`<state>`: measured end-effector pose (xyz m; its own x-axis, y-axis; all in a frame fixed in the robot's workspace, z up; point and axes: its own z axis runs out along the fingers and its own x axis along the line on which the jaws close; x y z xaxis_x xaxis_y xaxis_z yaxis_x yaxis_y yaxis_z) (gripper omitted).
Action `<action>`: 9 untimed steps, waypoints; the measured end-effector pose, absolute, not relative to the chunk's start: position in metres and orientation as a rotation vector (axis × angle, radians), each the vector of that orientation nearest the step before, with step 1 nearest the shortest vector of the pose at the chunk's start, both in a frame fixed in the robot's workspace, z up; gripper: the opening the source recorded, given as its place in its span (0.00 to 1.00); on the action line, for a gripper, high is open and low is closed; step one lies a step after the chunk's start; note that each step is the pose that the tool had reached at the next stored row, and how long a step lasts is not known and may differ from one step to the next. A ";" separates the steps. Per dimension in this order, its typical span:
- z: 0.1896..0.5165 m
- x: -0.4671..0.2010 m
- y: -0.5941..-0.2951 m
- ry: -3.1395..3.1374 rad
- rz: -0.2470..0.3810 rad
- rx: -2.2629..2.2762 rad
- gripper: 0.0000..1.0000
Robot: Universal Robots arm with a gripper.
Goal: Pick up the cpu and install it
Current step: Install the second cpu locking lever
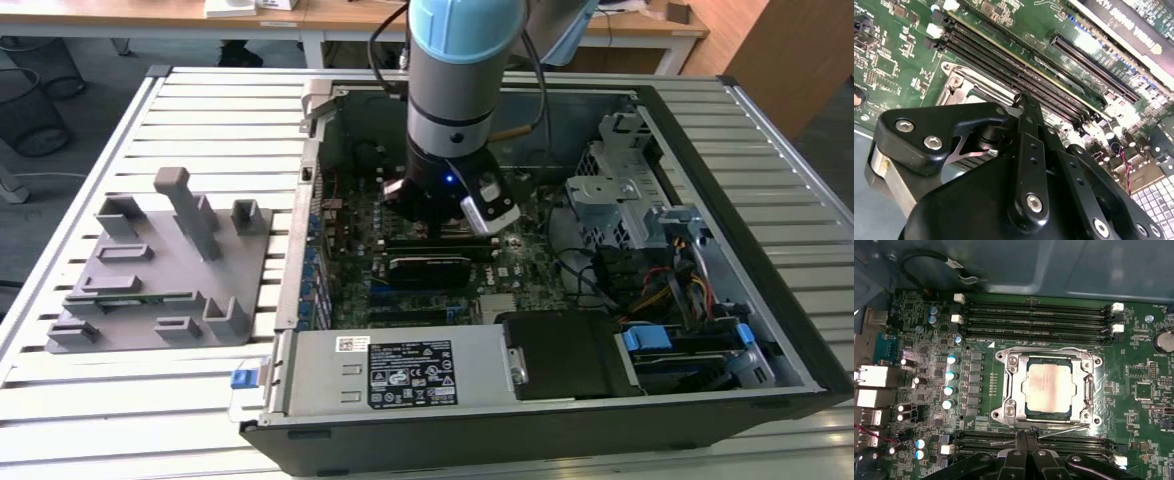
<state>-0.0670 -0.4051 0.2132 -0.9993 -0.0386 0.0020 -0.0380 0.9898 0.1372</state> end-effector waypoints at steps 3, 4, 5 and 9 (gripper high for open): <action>0.211 -0.068 -0.406 -3.129 -0.223 0.060 0.11; 0.211 -0.068 -0.406 -3.128 -0.225 0.060 0.11; 0.210 -0.069 -0.406 -3.128 -0.229 0.060 0.11; 0.208 -0.073 -0.407 -3.127 -0.241 0.060 0.11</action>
<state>-0.0730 -0.4068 0.2084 -0.9993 -0.0387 0.0014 -0.0380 0.9874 0.1533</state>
